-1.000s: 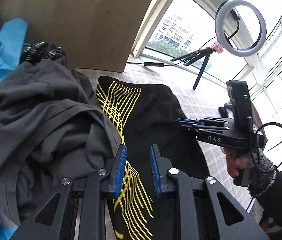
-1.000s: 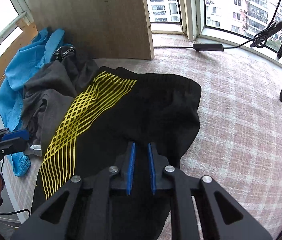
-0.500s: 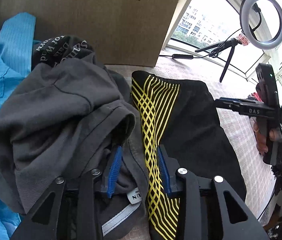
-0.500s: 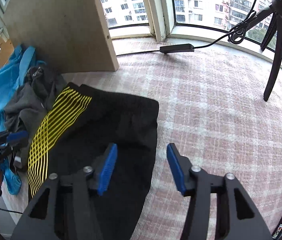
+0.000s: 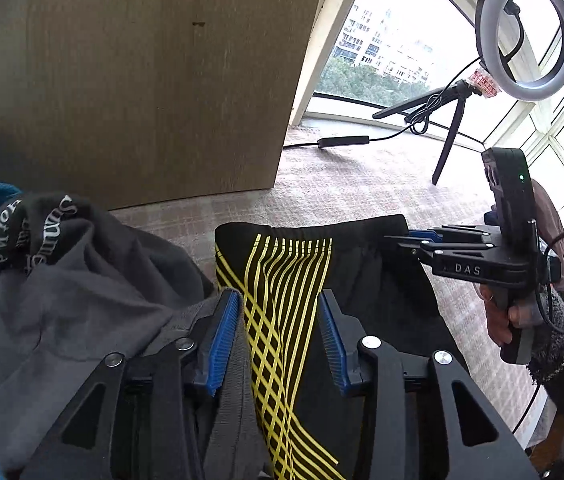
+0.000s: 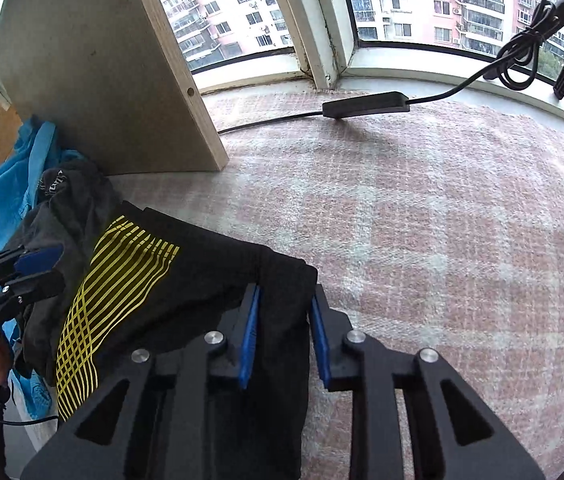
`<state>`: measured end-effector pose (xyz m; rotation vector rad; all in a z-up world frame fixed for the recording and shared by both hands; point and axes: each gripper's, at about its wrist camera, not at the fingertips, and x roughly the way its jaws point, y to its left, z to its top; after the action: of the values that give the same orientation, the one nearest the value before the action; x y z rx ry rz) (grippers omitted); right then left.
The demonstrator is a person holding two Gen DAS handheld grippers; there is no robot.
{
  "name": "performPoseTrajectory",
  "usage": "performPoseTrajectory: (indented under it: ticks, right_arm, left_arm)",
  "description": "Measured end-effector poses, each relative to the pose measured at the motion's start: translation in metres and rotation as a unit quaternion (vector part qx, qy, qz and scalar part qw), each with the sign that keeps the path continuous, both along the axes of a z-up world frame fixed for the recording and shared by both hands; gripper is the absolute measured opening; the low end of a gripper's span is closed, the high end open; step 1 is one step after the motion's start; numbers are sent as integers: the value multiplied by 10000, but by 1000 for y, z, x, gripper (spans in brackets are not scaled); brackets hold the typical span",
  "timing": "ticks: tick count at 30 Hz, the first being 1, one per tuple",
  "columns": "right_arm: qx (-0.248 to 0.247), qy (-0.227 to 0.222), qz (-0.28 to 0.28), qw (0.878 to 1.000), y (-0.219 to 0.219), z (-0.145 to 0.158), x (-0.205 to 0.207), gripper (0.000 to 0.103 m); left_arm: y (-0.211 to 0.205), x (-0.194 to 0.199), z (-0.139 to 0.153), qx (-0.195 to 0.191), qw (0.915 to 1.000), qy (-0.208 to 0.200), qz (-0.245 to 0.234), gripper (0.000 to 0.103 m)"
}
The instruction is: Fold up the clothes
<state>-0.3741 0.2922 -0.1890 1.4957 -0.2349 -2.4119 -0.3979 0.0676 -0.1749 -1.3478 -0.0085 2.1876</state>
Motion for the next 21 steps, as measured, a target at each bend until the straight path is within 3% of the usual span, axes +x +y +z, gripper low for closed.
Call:
performPoseTrajectory:
  ticks: [4, 10, 12, 14, 16, 17, 19, 21]
  right_arm:
    - [70, -18, 151, 9999, -1, -3, -3, 30]
    - [-270, 78, 222, 9994, 4, -11, -13, 35]
    - [-248, 131, 340, 9990, 3, -11, -14, 37]
    - [-266, 154, 435, 9986, 3, -11, -15, 37]
    - [-360, 160, 476, 9981, 5, -12, -15, 37]
    - [-429, 160, 487, 9978, 6, -13, -16, 36]
    - [-590, 155, 509, 9968, 6, -16, -17, 26]
    - [-715, 202, 539, 9958, 7, -15, -15, 17]
  left_arm:
    - [3, -19, 0, -275, 9996, 12, -90, 45]
    - [20, -50, -38, -682, 9961, -446, -346, 46]
    - [26, -55, -48, -738, 9943, -540, -546, 52]
    - [32, -56, -51, -728, 9927, -577, -765, 72]
    - [38, -55, -53, -696, 9909, -593, -991, 82]
    - [42, -53, -54, -776, 9894, -528, -1109, 83]
    - [51, -42, -56, -1115, 9845, -229, -1335, 80]
    - [52, -35, -56, -1252, 9829, 5, -1351, 63]
